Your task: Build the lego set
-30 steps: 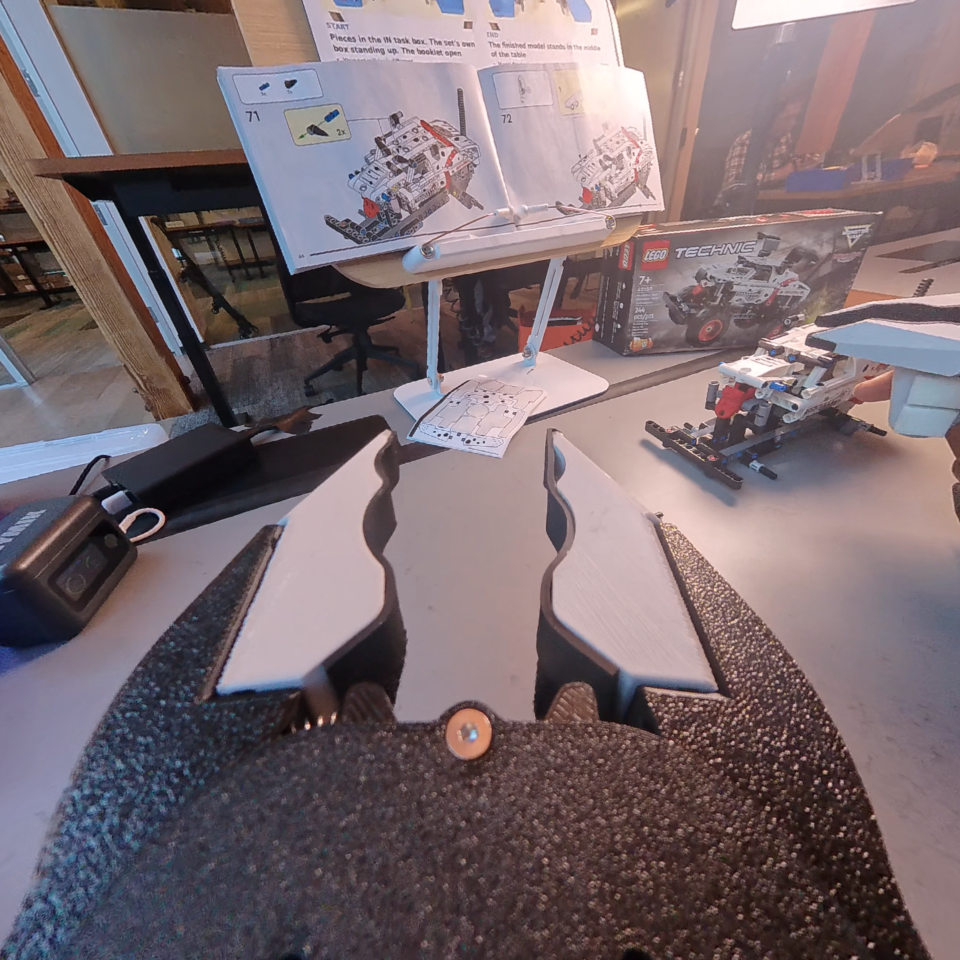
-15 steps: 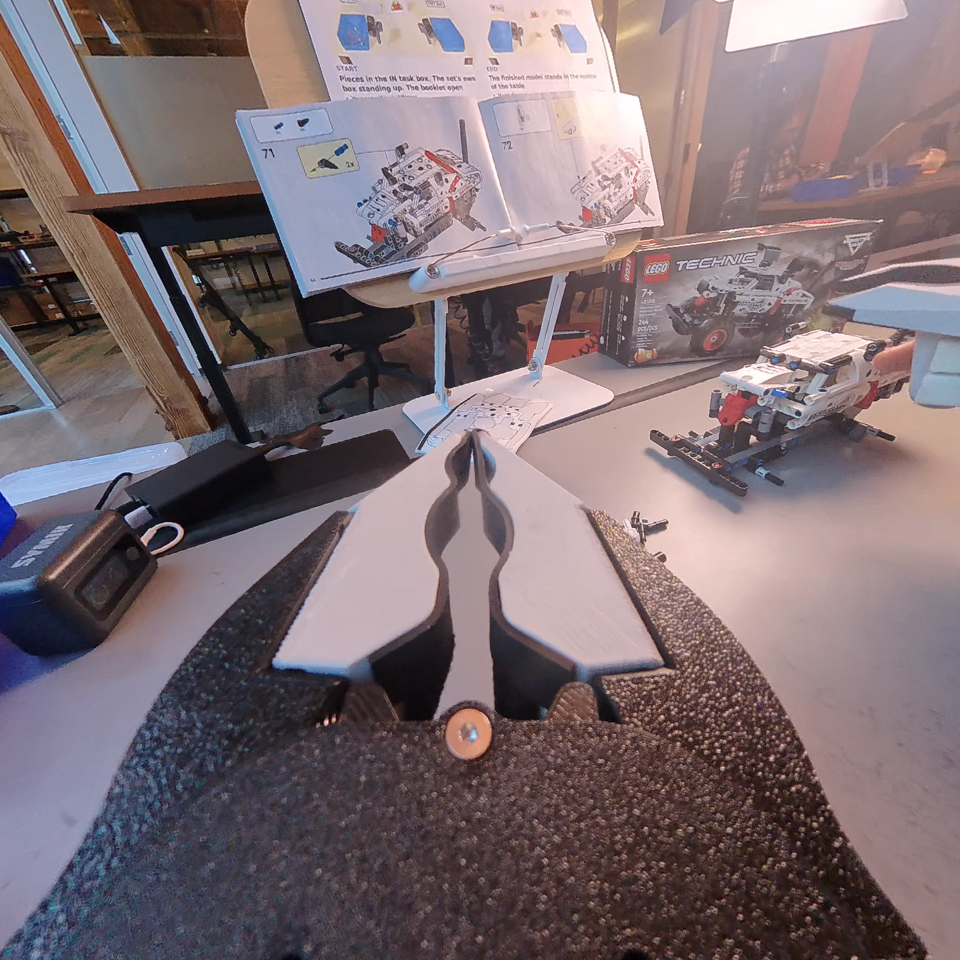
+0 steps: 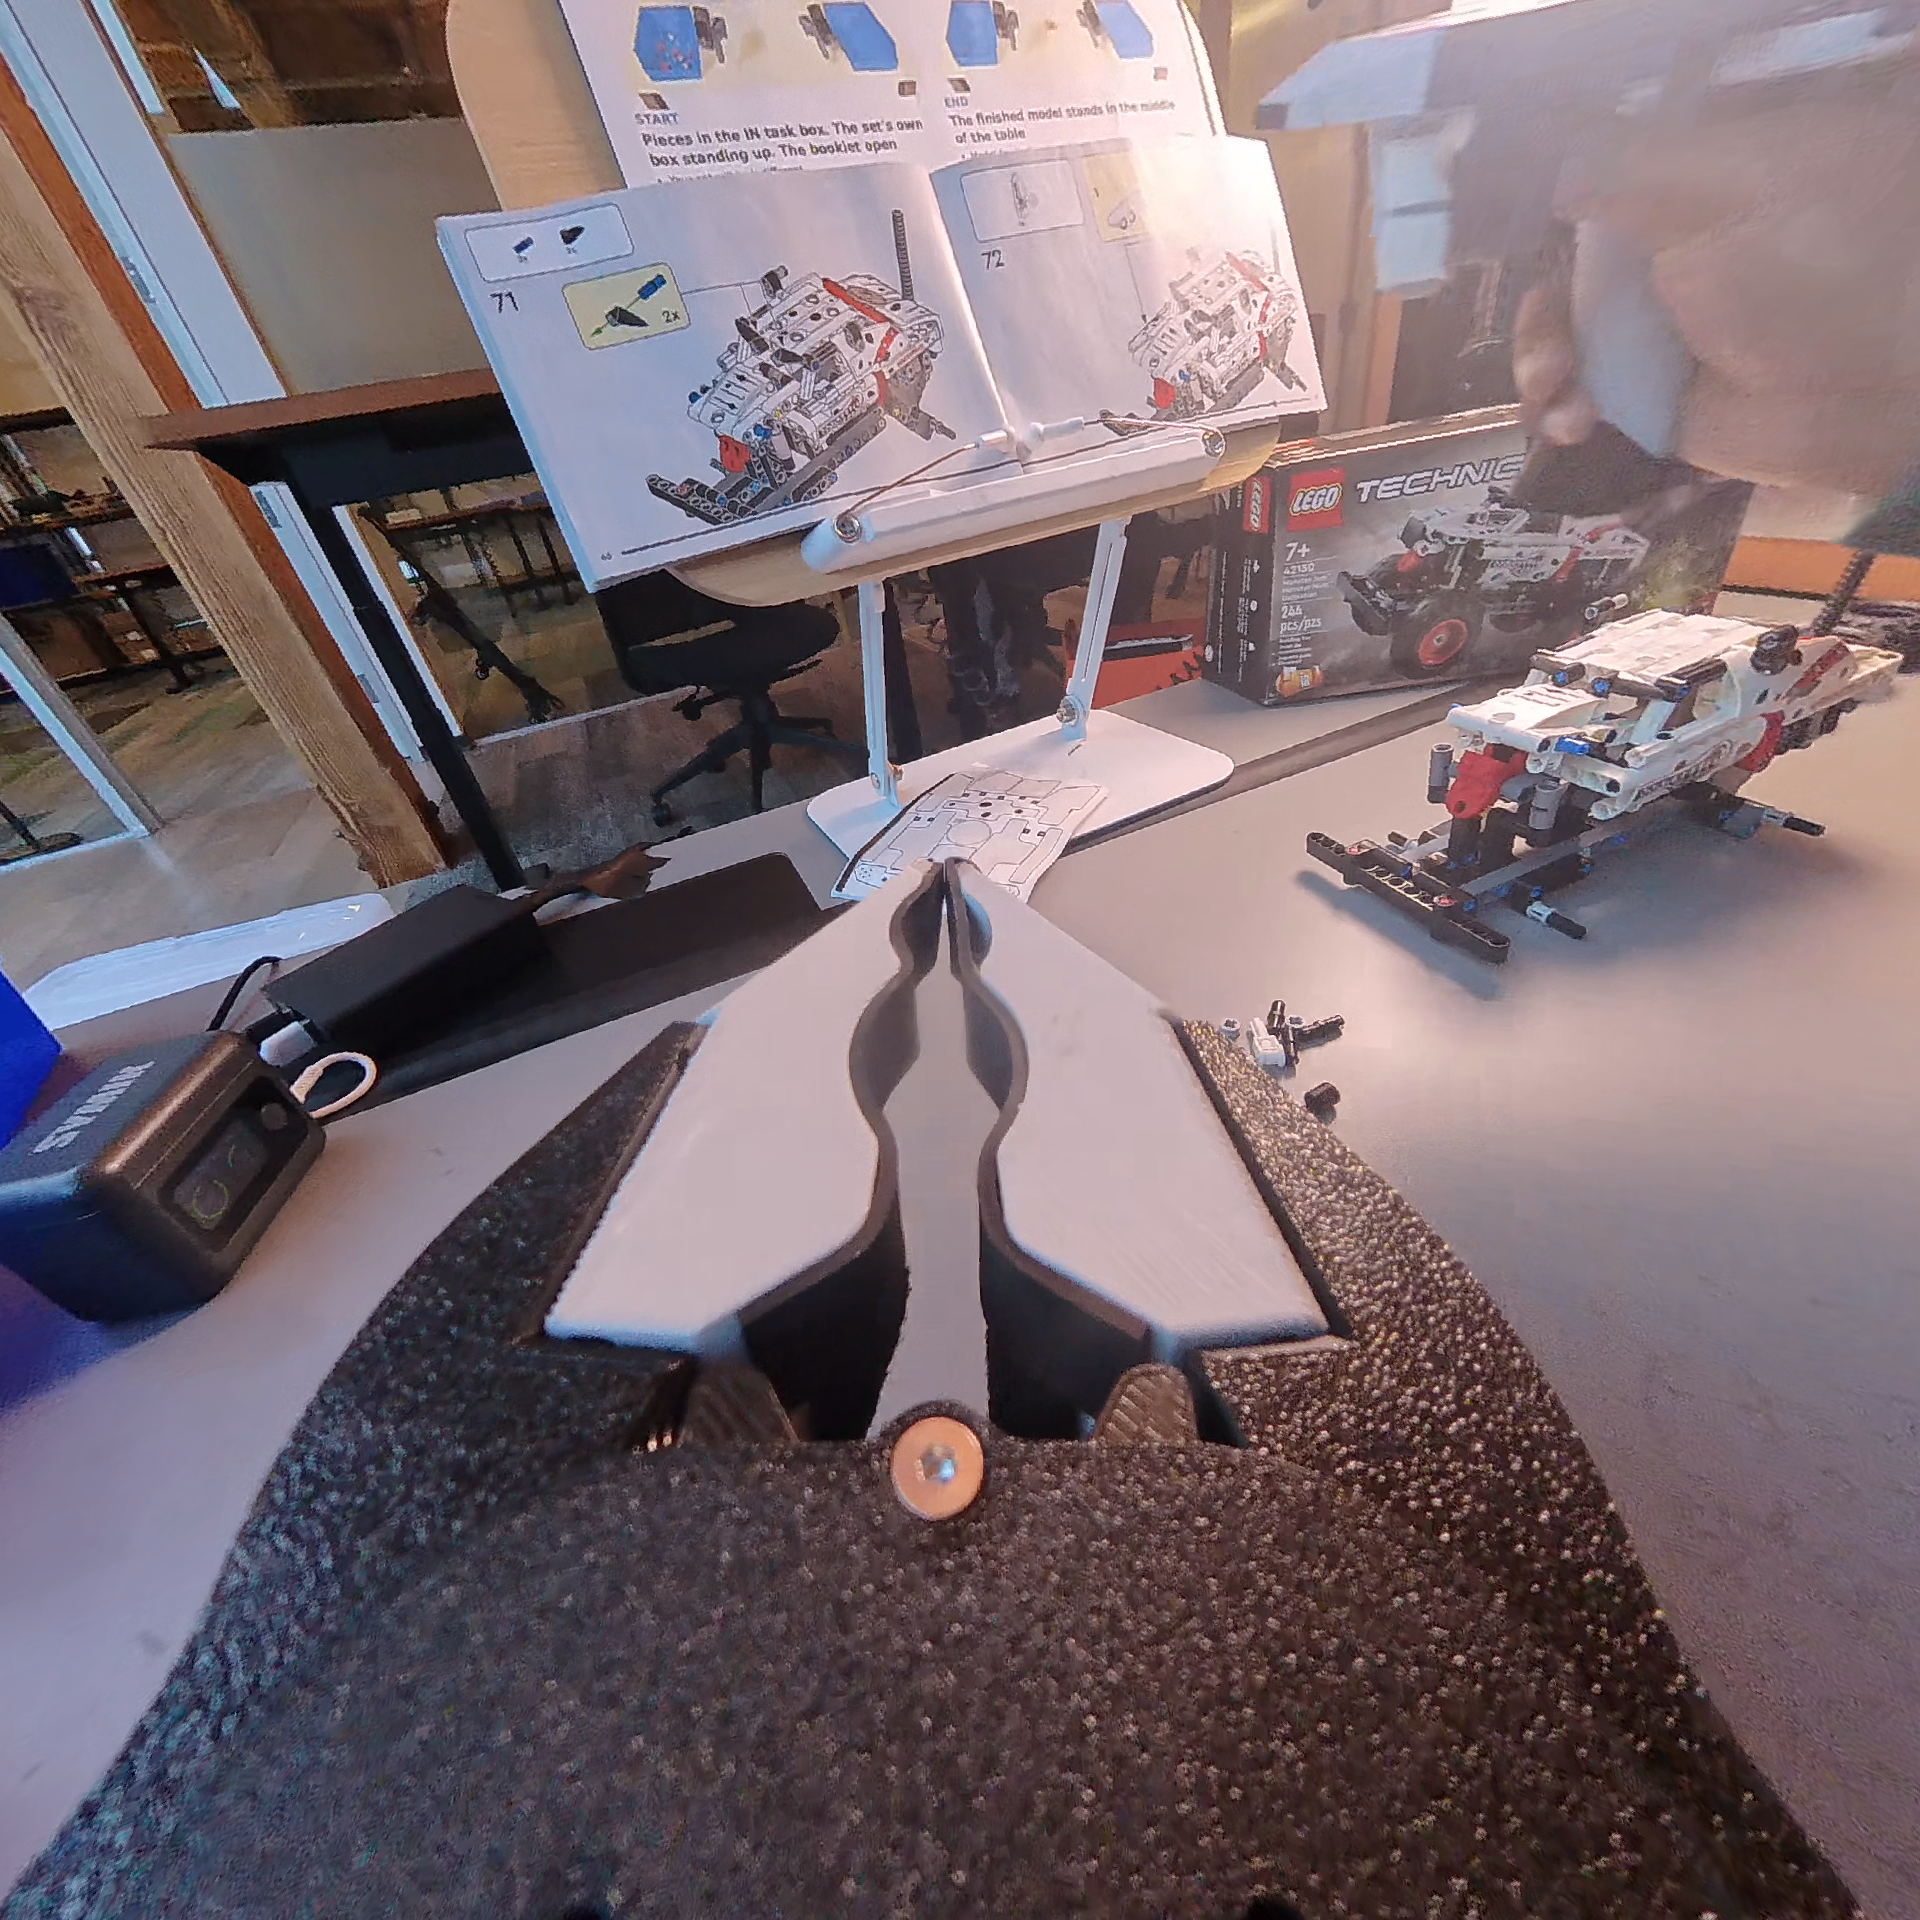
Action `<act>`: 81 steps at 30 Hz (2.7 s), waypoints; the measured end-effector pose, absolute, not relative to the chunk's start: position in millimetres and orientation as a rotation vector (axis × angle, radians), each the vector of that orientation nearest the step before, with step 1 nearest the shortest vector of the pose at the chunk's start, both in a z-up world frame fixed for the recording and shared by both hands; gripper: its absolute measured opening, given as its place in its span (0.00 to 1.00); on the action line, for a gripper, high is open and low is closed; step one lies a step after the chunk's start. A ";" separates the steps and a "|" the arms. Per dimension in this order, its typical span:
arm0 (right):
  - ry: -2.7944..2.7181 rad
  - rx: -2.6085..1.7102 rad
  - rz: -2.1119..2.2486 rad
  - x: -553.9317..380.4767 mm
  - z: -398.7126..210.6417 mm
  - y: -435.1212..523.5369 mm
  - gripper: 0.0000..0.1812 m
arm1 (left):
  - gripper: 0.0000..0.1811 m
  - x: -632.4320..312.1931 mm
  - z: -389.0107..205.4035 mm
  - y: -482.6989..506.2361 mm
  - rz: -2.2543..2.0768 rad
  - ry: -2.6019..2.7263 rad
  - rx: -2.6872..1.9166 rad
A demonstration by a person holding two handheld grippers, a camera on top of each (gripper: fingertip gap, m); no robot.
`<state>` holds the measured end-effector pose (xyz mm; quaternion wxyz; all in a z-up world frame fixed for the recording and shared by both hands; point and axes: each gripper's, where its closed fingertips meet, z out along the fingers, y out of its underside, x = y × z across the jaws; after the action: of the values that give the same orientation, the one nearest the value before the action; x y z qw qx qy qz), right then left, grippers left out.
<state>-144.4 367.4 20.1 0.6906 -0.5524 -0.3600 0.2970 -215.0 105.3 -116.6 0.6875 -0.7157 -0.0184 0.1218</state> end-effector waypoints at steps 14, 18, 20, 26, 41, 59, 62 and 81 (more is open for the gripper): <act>-0.749 -1.257 0.658 -214.9 23.8 428.3 0.04 | 0.00 -220.8 -125.0 106.4 0.250 -0.043 -1.621; -0.757 -1.254 0.650 -216.3 21.1 431.3 0.03 | 0.01 -220.6 -125.5 106.7 0.241 -0.042 -1.622; -0.755 -1.256 0.639 -214.1 19.5 433.9 0.03 | 0.01 -220.1 -125.6 106.7 0.244 -0.039 -1.622; -0.704 -1.286 0.593 -192.8 14.3 452.1 0.05 | 0.01 -219.7 -125.6 106.6 0.245 -0.036 -1.622; -0.690 -1.292 0.577 -166.1 15.5 462.3 0.06 | 0.01 -218.8 -126.1 107.0 0.256 -0.031 -1.623; -1.126 -1.340 0.888 -42.3 -83.9 197.4 0.26 | 0.19 -168.0 -68.7 98.0 0.096 0.055 -1.512; -1.164 -1.393 0.994 -31.8 -99.4 176.7 0.30 | 0.24 -141.2 -18.0 68.6 -0.014 0.119 -1.429; -1.215 -1.263 1.007 -9.5 -106.2 154.2 0.25 | 0.37 -289.2 -164.9 -201.8 -0.082 0.258 -2.727</act>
<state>-9.5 154.2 -106.2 0.5314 -0.5294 -0.5093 0.4219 -289.2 -201.8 -164.9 0.1994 -0.9751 0.0924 -0.0295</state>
